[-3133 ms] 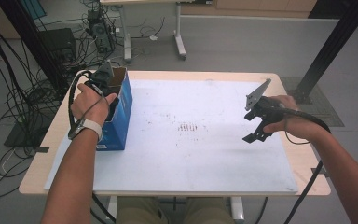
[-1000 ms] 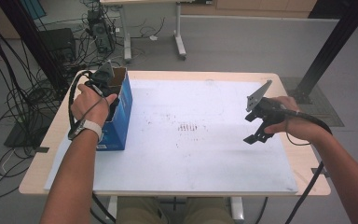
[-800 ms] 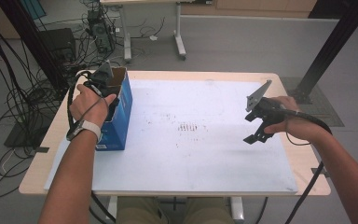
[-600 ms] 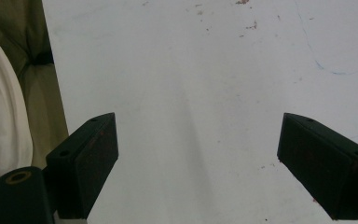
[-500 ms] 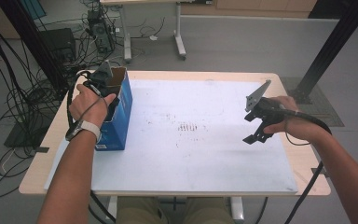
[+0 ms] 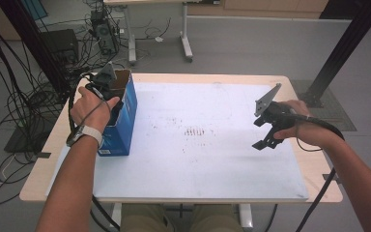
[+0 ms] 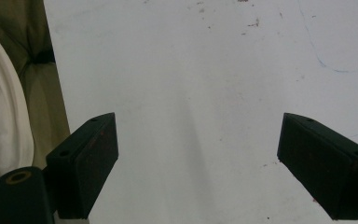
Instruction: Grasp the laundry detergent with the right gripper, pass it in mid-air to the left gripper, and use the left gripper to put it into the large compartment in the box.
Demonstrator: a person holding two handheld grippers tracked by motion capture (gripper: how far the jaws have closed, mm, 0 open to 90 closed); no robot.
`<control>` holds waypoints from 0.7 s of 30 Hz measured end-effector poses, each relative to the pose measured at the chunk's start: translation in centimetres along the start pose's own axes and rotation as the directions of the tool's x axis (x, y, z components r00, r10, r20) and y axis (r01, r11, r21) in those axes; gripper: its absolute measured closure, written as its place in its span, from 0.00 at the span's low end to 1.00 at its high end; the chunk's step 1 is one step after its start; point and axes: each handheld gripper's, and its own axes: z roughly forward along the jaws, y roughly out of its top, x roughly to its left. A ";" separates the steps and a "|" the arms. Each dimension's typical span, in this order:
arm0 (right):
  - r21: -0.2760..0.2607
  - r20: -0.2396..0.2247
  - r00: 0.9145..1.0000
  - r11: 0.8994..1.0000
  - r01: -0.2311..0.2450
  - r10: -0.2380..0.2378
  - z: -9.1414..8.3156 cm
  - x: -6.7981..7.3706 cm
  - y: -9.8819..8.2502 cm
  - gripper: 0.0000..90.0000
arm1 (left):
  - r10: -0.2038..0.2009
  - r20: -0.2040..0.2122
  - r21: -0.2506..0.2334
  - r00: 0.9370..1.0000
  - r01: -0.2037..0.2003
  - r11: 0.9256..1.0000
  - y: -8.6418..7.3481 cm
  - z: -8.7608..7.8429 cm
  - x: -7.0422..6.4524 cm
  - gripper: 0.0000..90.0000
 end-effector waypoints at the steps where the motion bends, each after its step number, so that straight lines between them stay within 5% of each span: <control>1: 0.000 0.001 1.000 1.000 0.000 0.000 0.0 0.0 0.0 0.13 | 0.002 -0.001 -0.002 1.000 -0.002 1.000 0.0 -0.1 0.0 0.31; 15: 0.007 0.000 1.000 1.000 0.011 -0.011 0.1 0.2 0.4 0.14 | 0.027 0.004 -0.026 1.000 -0.027 0.999 -0.1 -1.6 0.4 0.27; 21: 0.012 0.003 1.000 1.000 0.006 -0.006 0.1 0.3 0.2 0.14 | 0.027 0.012 -0.039 1.000 -0.027 0.999 -0.1 -2.8 0.4 0.12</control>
